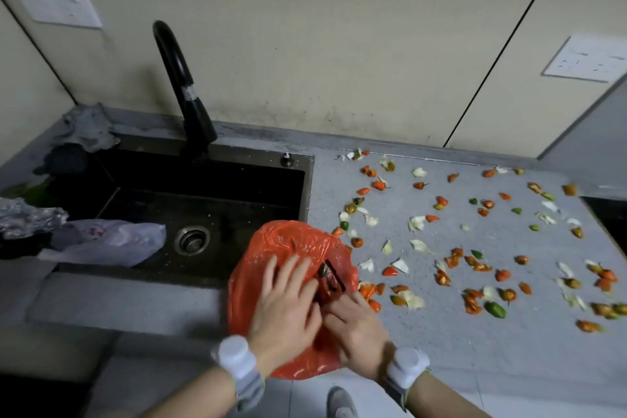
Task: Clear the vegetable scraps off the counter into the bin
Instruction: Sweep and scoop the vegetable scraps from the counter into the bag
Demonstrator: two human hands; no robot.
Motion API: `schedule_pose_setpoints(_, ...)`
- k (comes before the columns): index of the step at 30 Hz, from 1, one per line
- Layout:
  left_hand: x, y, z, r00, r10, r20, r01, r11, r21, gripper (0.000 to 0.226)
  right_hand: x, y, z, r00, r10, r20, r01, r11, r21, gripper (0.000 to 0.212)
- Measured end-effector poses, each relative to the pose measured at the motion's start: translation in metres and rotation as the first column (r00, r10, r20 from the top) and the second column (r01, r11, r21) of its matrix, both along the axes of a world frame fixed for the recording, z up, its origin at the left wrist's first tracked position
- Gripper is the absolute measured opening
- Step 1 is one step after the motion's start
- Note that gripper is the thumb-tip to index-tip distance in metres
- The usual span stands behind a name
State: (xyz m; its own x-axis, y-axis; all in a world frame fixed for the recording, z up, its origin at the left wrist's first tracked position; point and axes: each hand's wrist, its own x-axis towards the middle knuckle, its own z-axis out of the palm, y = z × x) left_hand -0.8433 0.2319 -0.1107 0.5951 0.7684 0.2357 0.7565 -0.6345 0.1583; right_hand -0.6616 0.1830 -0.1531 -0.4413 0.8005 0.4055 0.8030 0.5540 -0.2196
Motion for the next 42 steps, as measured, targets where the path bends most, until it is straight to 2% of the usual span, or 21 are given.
schedule_pose_setpoints(2,0.009,-0.026,-0.011,0.996,-0.084,-0.004,0.083,0.993,-0.081,0.043,0.019,0.008,0.005,0.987,-0.11,-0.121,0.118,0.991,0.061,0.016)
schedule_pose_setpoints(4,0.014,-0.039,-0.022,0.987,-0.123,-0.106,0.1,0.974,-0.202,0.059,0.041,0.019,-0.001,0.944,-0.296,-0.147,0.299,0.954,-0.006,0.019)
schedule_pose_setpoints(6,0.015,-0.041,-0.034,0.965,-0.15,-0.214,0.078,0.948,-0.31,0.082,0.057,0.029,-0.008,0.88,-0.474,-0.01,0.467,0.87,-0.157,0.019)
schedule_pose_setpoints(9,0.014,-0.036,-0.048,0.927,-0.18,-0.328,0.034,0.914,-0.405,0.093,0.067,0.04,-0.022,0.82,-0.495,0.286,0.569,0.754,-0.328,0.046)
schedule_pose_setpoints(11,0.009,-0.034,-0.056,0.926,-0.143,-0.35,-0.004,0.921,-0.389,0.09,0.061,0.044,-0.025,0.839,-0.413,0.354,0.531,0.763,-0.368,0.055)
schedule_pose_setpoints(15,-0.003,-0.03,-0.065,0.923,-0.102,-0.371,-0.067,0.907,-0.416,0.087,0.047,0.052,-0.028,0.887,-0.23,0.4,0.391,0.835,-0.388,0.059)
schedule_pose_setpoints(19,-0.015,-0.028,-0.074,0.926,-0.081,-0.369,-0.081,0.912,-0.403,0.085,0.052,0.05,-0.044,0.867,-0.083,0.492,0.326,0.841,-0.432,0.055)
schedule_pose_setpoints(24,-0.017,-0.025,-0.076,0.924,-0.063,-0.378,-0.09,0.923,-0.374,0.083,0.084,0.043,-0.054,0.809,-0.204,0.55,0.457,0.808,-0.372,0.053)
schedule_pose_setpoints(31,-0.012,-0.017,-0.076,0.916,-0.059,-0.398,-0.118,0.906,-0.406,0.077,0.136,0.03,-0.037,0.742,-0.387,0.548,0.641,0.648,-0.41,0.051)
schedule_pose_setpoints(36,-0.007,-0.014,-0.078,0.902,-0.073,-0.425,-0.121,0.903,-0.413,0.075,0.13,0.048,-0.021,0.789,-0.386,0.479,0.583,0.716,-0.384,0.061)
schedule_pose_setpoints(39,-0.003,-0.013,-0.077,0.897,-0.061,-0.437,-0.143,0.897,-0.418,0.076,0.104,0.078,-0.012,0.827,-0.346,0.444,0.532,0.738,-0.415,0.048)
schedule_pose_setpoints(42,-0.001,-0.01,-0.072,0.897,-0.045,-0.44,-0.14,0.915,-0.378,0.078,0.074,0.109,-0.005,0.864,-0.304,0.402,0.476,0.754,-0.453,0.049)
